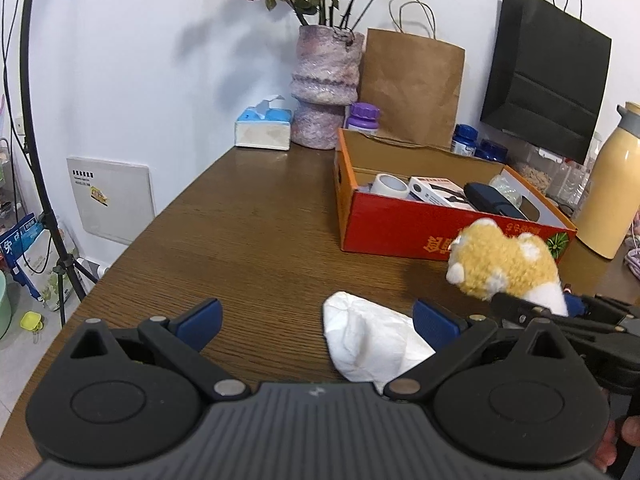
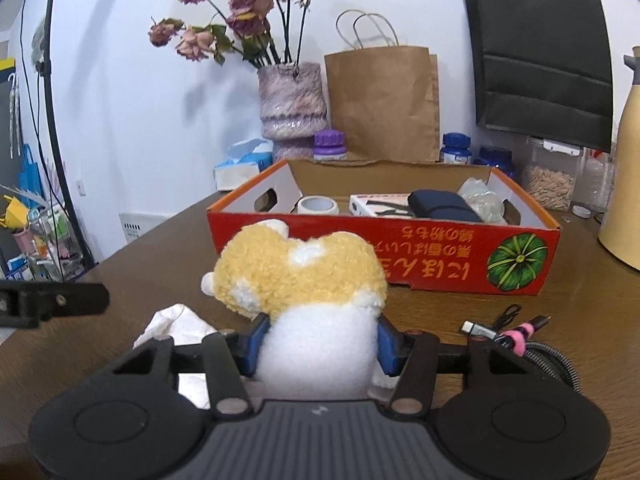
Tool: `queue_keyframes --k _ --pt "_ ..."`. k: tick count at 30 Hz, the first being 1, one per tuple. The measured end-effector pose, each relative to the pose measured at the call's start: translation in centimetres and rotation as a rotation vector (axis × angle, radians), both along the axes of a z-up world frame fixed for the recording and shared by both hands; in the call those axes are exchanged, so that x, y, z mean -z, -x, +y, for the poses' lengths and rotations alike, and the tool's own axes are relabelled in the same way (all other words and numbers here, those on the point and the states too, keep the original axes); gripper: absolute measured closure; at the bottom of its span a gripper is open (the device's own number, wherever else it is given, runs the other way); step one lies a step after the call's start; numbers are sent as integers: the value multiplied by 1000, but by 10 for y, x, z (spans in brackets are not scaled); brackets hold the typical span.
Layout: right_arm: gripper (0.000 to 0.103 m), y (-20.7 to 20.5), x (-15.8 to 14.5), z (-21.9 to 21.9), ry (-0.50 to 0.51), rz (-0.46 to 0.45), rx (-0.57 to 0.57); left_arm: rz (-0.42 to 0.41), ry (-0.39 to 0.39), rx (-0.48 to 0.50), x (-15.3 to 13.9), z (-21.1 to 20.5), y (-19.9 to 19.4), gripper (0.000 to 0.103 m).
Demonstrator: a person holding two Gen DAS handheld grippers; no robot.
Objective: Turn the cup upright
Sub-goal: 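Grasp the plush hamster with the right tool while the left tool grasps the white cloth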
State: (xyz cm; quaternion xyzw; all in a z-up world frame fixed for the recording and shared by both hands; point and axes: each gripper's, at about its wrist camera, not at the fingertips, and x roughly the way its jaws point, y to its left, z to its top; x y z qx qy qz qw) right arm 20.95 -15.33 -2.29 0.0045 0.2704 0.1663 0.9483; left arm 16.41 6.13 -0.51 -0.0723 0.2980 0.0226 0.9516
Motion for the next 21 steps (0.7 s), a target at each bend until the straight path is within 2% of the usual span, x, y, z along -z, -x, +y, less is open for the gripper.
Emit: queue_keyframes --k 21 --pt "50 7 -19 -71 -7 -96 72 27 -14 58 7 -66 -23 0"
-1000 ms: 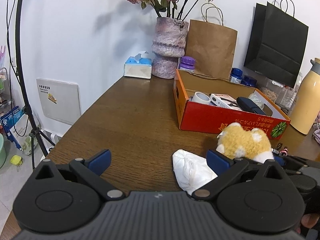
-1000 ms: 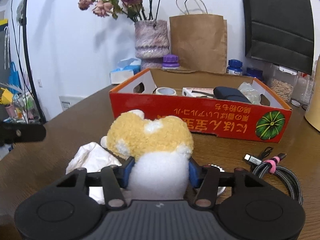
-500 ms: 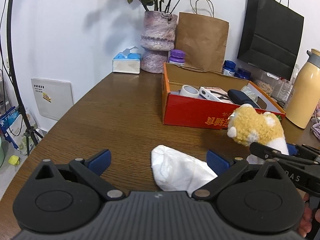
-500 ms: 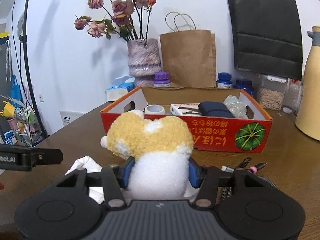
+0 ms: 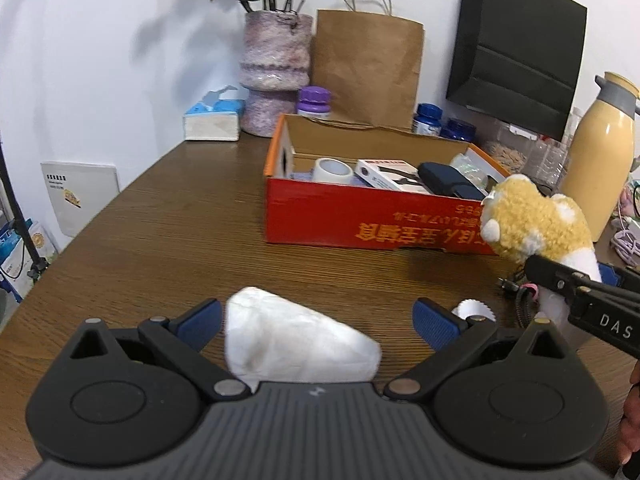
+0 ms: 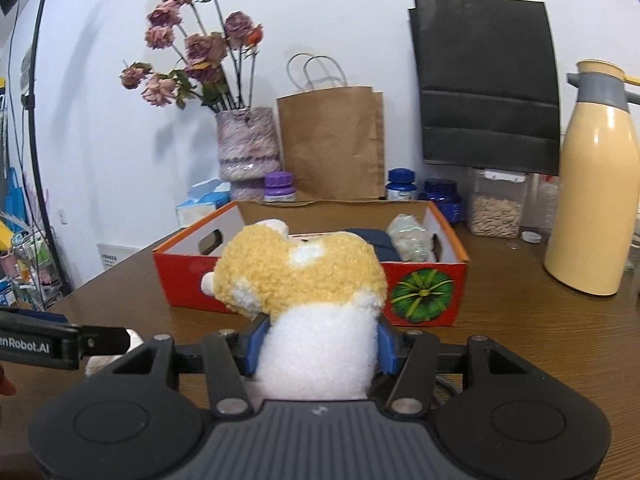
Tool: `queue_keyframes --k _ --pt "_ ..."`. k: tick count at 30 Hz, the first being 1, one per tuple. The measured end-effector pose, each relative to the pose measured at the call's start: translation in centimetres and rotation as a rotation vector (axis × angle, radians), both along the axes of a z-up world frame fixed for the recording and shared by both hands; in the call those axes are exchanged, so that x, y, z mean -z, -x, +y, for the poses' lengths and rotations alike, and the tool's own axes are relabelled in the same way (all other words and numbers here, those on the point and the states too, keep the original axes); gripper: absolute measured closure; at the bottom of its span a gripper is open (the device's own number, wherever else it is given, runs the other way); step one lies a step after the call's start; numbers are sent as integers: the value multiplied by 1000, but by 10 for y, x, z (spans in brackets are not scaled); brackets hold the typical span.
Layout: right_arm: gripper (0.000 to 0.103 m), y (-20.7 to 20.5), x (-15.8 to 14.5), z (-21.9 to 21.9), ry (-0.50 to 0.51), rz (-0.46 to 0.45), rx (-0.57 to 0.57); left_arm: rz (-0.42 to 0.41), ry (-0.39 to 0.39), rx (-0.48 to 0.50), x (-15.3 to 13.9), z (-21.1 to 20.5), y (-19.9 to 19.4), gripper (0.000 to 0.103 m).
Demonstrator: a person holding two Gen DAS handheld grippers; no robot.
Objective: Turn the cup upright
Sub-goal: 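Grasp the plush hamster with the right tool while the left tool grasps the white cloth, then grasp the white bottle cap with the left tool while the right tool holds the hamster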
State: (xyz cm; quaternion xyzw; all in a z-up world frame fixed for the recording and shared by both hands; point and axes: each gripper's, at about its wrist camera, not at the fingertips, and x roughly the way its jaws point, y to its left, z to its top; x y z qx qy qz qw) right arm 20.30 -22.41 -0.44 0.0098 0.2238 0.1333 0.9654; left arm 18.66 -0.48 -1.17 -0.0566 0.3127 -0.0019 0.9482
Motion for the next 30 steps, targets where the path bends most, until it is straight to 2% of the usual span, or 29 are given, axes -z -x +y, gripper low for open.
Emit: queue_keyframes --k 10,21,30 --pt "50 6 -5 -31 38 -45 25 22 -12 80 10 -50 -14 0" --pt "50 1 0 -59 61 -31 71 72 -34 115 31 -88 -32 0" --pt "50 1 -1 -66 56 -40 91 39 -84 115 38 -111 -41 4"
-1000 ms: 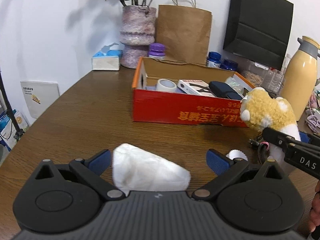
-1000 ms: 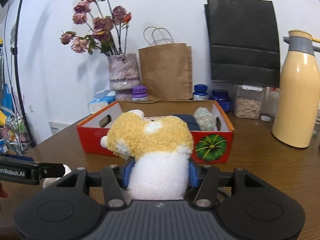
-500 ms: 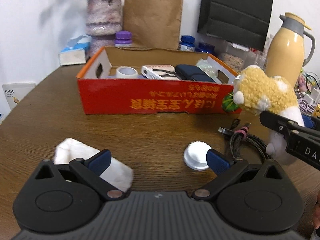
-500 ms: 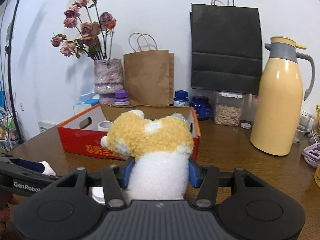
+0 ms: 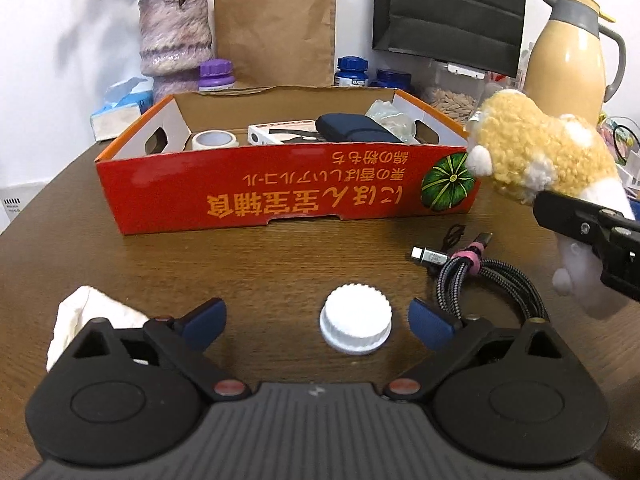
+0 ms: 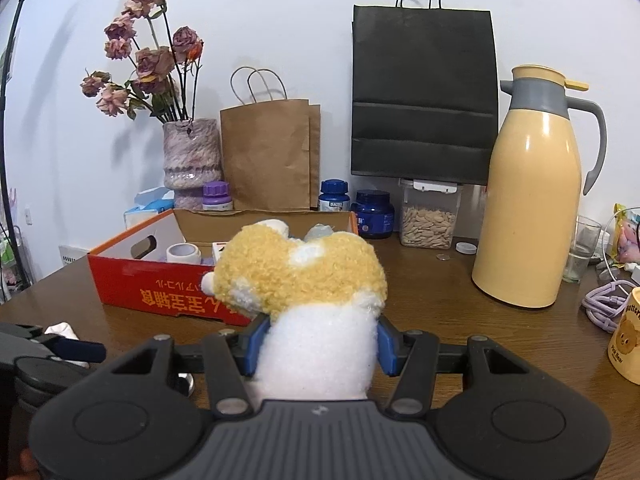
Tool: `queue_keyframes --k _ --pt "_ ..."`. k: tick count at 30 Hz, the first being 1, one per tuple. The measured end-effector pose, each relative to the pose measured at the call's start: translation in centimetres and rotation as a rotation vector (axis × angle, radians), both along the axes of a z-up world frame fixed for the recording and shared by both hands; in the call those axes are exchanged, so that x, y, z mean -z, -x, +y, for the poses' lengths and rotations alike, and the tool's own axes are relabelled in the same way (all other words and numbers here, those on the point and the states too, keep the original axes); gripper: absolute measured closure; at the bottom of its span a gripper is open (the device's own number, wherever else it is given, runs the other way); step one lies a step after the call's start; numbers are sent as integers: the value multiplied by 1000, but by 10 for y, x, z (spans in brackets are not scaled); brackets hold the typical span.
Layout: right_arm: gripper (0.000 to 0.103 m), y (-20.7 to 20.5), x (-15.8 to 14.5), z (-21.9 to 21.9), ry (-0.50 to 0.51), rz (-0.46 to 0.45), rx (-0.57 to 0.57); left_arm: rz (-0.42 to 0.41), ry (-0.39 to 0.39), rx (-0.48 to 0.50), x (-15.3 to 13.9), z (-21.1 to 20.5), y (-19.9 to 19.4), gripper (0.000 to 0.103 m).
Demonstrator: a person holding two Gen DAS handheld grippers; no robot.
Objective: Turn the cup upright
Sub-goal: 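Grasp the white bottle cap with the left tool while the right tool holds the hamster, then carry the cap and hamster into the cardboard box and open both tools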
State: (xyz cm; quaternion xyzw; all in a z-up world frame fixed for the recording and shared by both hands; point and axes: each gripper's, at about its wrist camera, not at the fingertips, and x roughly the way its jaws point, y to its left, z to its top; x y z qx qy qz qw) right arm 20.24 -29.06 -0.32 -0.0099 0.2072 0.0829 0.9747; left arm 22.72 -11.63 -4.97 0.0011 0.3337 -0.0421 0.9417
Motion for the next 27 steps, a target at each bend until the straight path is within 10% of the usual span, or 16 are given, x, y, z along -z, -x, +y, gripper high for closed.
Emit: queue_keyframes --k 9,14,27 --pt "50 -1 1 2 6 2 4 2 -10 31 5 -11 -1 30" --pt "50 -2 2 3 11 6 5 -17 -8 33 4 -11 1 62" --pt "50 -8 7 5 19 26 32 -32 -10 28 -1 -6 4 62"
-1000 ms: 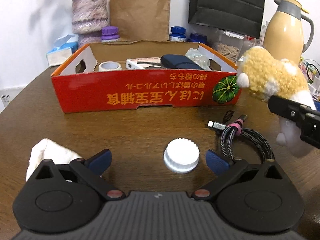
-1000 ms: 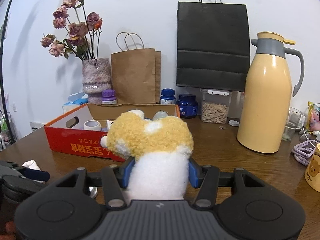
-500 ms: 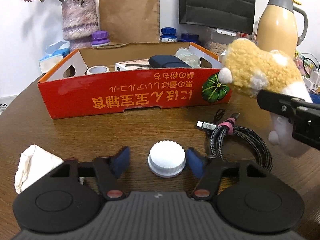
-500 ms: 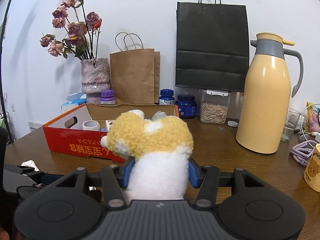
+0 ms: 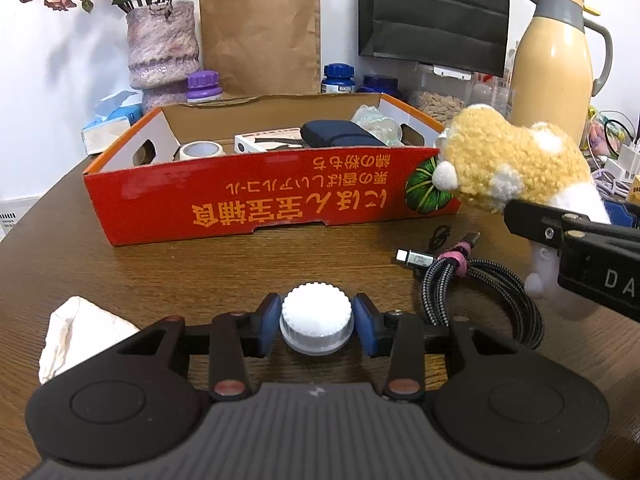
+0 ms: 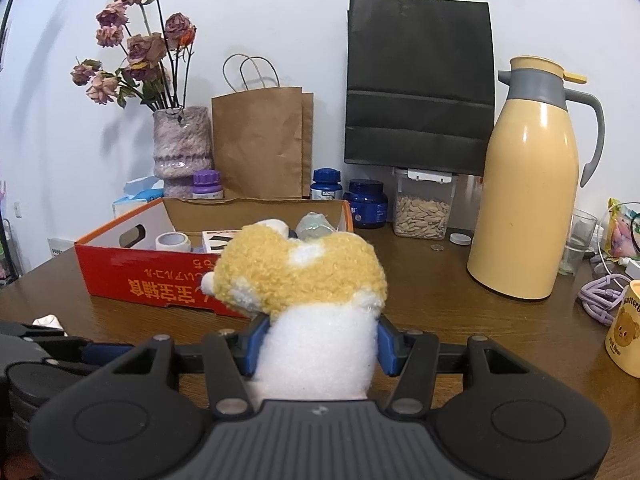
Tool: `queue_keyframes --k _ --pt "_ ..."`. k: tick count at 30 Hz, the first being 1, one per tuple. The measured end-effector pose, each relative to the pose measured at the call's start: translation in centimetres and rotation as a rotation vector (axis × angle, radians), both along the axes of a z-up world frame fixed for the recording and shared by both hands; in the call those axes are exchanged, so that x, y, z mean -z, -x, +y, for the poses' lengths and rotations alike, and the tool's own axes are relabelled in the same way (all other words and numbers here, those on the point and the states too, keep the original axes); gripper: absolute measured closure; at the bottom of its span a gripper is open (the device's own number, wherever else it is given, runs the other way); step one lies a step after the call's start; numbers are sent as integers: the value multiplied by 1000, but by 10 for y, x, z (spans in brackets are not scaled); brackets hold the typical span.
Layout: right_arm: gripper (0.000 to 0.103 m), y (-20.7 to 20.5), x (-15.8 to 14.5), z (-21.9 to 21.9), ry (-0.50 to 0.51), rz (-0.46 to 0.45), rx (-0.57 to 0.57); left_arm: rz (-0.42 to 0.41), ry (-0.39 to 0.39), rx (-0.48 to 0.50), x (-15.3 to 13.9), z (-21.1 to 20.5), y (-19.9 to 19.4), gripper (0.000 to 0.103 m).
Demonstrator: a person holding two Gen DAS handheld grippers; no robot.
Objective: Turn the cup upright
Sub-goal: 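Carry the cap and hamster into the cardboard box and open both tools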
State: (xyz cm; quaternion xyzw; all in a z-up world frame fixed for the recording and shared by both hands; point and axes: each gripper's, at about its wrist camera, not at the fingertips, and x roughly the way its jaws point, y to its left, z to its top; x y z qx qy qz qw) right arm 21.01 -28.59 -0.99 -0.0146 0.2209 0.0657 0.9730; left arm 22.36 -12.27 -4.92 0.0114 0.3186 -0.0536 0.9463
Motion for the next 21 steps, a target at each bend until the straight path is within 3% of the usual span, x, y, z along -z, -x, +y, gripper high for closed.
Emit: queue_keyframes --k 21 --pt "50 4 -12 11 -69 -50 39 -125 70 -75 -39 39 17 62"
